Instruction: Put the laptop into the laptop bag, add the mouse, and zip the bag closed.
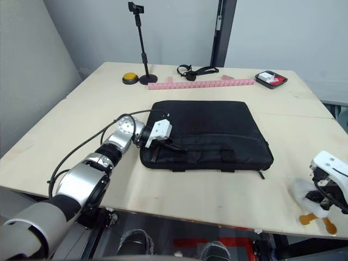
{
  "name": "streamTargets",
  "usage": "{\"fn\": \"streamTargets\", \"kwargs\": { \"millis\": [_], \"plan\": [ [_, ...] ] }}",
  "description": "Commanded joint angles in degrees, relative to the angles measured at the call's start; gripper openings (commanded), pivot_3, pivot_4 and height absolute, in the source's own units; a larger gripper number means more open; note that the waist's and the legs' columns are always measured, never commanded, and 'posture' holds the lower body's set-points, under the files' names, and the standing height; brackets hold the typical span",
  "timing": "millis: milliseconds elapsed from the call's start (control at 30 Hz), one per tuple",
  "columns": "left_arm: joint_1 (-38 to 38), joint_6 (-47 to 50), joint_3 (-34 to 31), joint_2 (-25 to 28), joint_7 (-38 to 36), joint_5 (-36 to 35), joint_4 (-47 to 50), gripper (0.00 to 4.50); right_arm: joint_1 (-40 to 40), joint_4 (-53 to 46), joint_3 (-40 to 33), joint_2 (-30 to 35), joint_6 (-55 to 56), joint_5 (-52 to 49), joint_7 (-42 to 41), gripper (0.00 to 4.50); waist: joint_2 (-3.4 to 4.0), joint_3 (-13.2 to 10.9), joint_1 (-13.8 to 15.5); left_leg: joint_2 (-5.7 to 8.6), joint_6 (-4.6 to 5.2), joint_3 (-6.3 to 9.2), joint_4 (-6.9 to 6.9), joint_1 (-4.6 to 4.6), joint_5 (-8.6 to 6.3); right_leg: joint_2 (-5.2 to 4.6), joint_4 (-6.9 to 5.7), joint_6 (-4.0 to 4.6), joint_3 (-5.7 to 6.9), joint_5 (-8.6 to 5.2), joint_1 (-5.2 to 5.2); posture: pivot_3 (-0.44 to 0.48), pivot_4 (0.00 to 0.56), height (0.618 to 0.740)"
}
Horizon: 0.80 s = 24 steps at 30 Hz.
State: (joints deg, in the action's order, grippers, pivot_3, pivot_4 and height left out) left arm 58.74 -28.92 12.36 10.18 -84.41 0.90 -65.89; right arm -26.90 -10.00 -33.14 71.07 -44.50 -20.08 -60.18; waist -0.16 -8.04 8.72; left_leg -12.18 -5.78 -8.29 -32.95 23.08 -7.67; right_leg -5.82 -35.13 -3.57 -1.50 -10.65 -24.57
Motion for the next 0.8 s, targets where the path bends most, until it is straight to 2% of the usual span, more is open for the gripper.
{"fn": "streamTargets", "kwargs": {
  "millis": [33, 133, 300, 600, 800],
  "plan": [
    [-0.1, 0.6, 1.7, -0.1, -1.2, 2.6, -1.7, 0.00, 3.0, 6.2, 1.8, 2.3, 3.0, 6.1, 3.2, 0.02, 0.00, 0.0, 0.0, 0.04, 0.02, -0.01, -0.01, 0.01, 0.00, 0.01, 0.01, 0.00, 0.00, 0.00, 0.00, 0.000, 0.150, 0.739],
    [-0.1, -0.1, 2.4, 0.4, -1.7, 3.3, -1.7, 0.00, 13.3, 10.0, 7.1, 1.4, 3.4, 7.2, 7.7, 0.02, 0.04, 0.0, -0.3, 0.04, 0.04, -0.04, -0.01, 0.01, 0.00, 0.00, 0.00, 0.00, -0.01, 0.00, -0.01, 0.000, 0.150, 0.739],
    [-0.3, -1.5, 3.0, 1.1, -2.4, 4.6, -1.8, 0.00, 24.8, 13.0, 13.3, -1.1, 2.5, 9.3, 13.2, 0.02, 0.15, 0.1, -0.2, 0.00, 0.05, -0.06, 0.02, 0.00, 0.01, 0.02, -0.01, 0.01, 0.03, 0.00, -0.01, 0.000, 0.150, 0.739],
    [-1.0, -4.6, 5.3, 2.3, -4.0, 6.2, -1.8, 0.00, 31.4, 8.4, 17.3, -5.0, 5.1, 14.2, 21.3, 0.02, 0.19, 0.1, -0.4, -0.02, 0.07, -0.12, 0.00, 0.02, 0.01, 0.06, -0.02, 0.03, 0.00, 0.02, -0.02, 0.000, 0.150, 0.739],
    [-1.4, -7.7, 7.6, 3.7, -2.9, 8.6, -2.4, 0.00, 36.1, 2.2, 19.9, -7.2, 0.8, 14.3, 23.1, 0.02, 0.22, 0.1, -1.1, -0.03, 0.06, -0.16, 0.02, -0.14, 0.00, 0.08, -0.04, 0.03, -0.04, 0.01, 0.08, 0.000, 0.150, 0.739]
  ]
}}
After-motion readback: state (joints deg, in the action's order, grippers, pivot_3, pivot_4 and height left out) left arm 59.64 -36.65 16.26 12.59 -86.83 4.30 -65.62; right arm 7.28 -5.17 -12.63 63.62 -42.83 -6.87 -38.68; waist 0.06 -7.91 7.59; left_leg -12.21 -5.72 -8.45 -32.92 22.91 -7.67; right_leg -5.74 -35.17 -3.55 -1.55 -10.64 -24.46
